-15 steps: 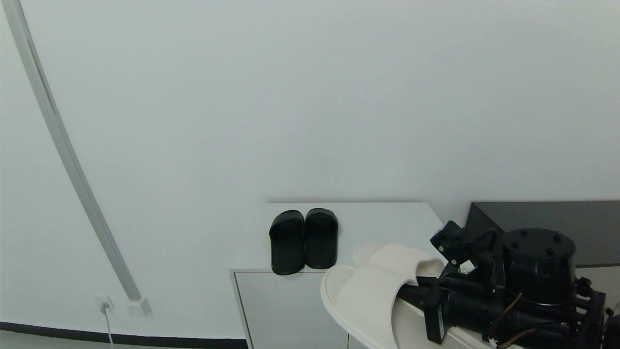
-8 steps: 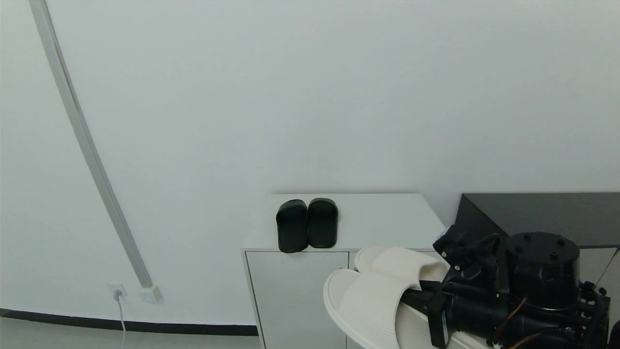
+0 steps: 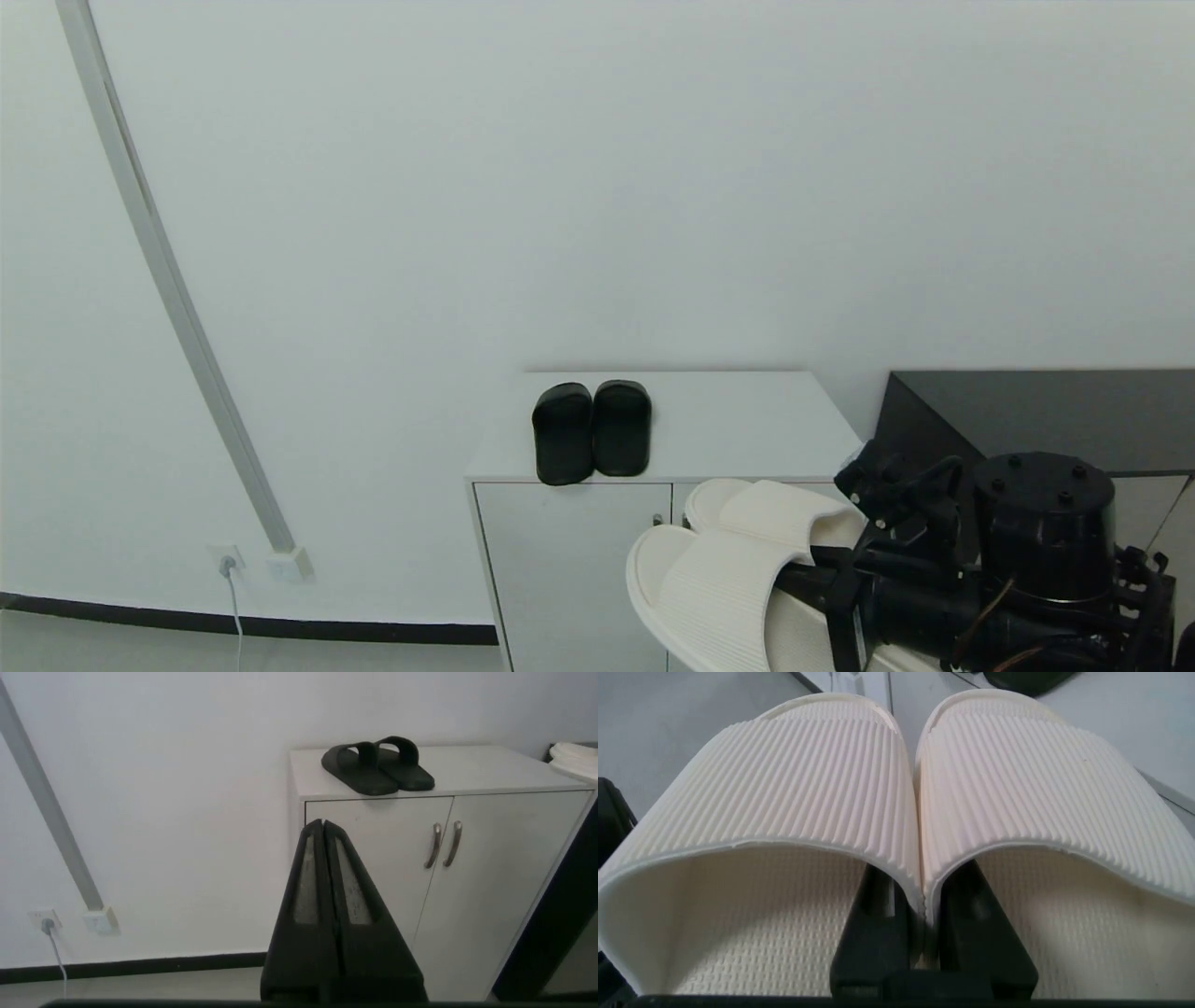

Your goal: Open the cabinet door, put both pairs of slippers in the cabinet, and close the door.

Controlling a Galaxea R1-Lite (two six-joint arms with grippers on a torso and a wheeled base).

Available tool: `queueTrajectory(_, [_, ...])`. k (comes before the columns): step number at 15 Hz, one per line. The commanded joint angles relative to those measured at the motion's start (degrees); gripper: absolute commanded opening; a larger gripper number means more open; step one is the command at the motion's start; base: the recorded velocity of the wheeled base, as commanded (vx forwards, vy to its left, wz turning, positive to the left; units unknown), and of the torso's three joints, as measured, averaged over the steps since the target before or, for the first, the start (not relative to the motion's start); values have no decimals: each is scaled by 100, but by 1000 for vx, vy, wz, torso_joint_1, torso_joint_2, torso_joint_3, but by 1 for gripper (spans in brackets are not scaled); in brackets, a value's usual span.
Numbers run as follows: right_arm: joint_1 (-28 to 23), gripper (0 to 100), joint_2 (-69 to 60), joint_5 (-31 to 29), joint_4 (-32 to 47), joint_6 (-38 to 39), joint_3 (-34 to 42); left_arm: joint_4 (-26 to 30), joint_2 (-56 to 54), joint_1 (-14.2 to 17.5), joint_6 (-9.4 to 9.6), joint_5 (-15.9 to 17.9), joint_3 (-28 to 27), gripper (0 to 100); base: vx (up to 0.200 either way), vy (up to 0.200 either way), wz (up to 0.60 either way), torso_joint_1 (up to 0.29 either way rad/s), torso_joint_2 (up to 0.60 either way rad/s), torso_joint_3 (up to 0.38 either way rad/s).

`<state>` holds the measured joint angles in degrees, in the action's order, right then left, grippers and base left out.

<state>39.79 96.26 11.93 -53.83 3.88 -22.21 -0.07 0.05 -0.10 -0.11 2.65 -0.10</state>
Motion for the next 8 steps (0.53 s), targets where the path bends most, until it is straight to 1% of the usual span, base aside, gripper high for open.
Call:
queueTrajectory(1, [2, 0, 25, 2, -4, -1, 6, -1, -5, 1, -7, 8, 1, 0, 0, 0, 0, 0, 0, 0])
queueTrajectory(5, [2, 0, 33, -16, -4, -1, 15, -1, 4, 1, -7, 17, -8, 0, 0, 0, 0, -10, 19, 18])
queueTrajectory(8, [2, 0, 42, -7, 4, -1, 15, 16, 4, 1, -7, 26, -8, 0, 0, 0, 0, -139, 320, 172])
